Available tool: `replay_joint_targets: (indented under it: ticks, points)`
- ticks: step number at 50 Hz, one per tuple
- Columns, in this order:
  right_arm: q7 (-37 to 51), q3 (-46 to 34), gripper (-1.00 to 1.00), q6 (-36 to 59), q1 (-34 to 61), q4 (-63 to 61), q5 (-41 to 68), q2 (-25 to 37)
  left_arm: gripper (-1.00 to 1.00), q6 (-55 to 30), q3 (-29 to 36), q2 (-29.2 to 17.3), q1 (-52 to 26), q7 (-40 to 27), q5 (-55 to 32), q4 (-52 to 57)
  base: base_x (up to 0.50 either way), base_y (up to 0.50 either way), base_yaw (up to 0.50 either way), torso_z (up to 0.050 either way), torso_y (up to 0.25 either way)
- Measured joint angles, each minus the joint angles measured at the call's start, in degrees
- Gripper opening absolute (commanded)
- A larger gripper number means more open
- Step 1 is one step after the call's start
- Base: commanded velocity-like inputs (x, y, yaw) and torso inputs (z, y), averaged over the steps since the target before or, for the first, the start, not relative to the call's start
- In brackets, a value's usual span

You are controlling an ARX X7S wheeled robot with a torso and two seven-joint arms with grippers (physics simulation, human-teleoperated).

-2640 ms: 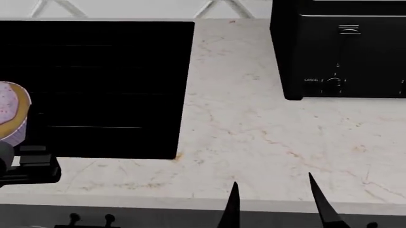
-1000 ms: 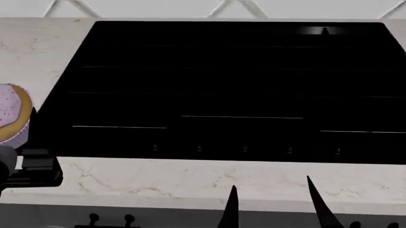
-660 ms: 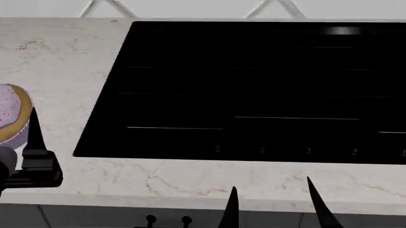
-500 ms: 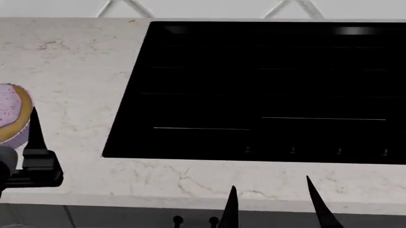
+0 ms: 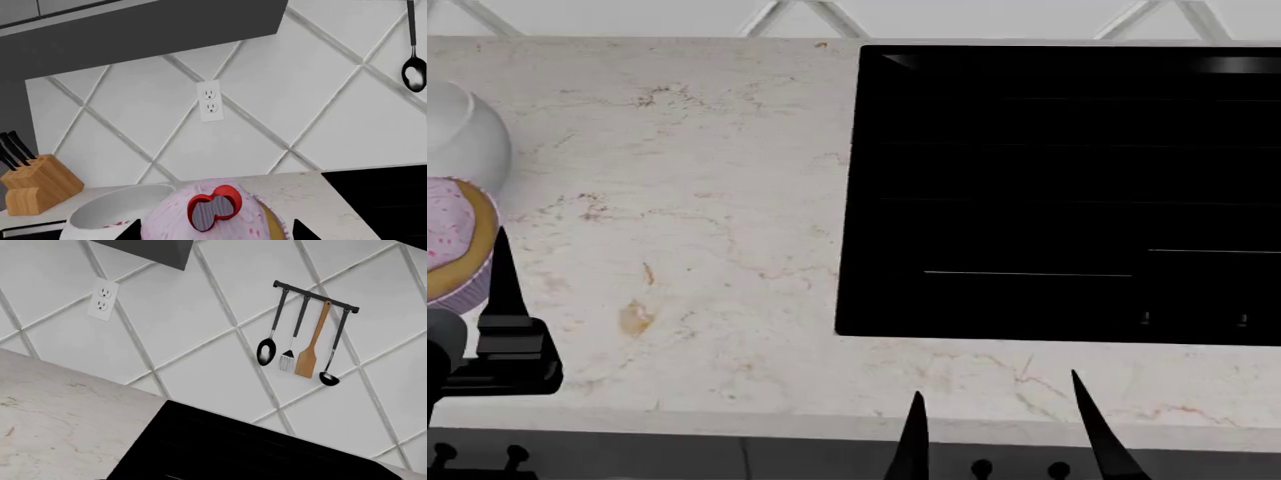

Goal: Pick up the bowl with cake and place it on the tray. Pick up the cupcake and place it on the tray.

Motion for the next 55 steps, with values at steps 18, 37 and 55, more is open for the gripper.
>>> replay_joint_targets:
  ticks: [18, 37, 55]
  points:
    - [0.2, -0.1, 1.00, -0.2, -0.2, -0.1, 0.0, 0.3, -1.00, 0.1, 0.0, -0.2, 0.2, -0.3, -0.2, 0.2, 0.00, 0.50, 0.00, 0.000, 0.000]
    - [0.2, -0.4, 1.00, 0.1, 0.0, -0.3, 0.0, 0.4, -1.00, 0.0, 0.1, -0.3, 0.0, -0.5, -0.4, 0.3, 0.00, 0.50, 0.00, 0.000, 0.000]
    - [0.5, -0.6, 1.00, 0.0, -0.2, -0.4, -0.1, 0.6, -1.00, 0.1, 0.1, -0.5, 0.1, -0.8, -0.7, 0.4, 0.00, 0.50, 0.00, 0.000, 0.000]
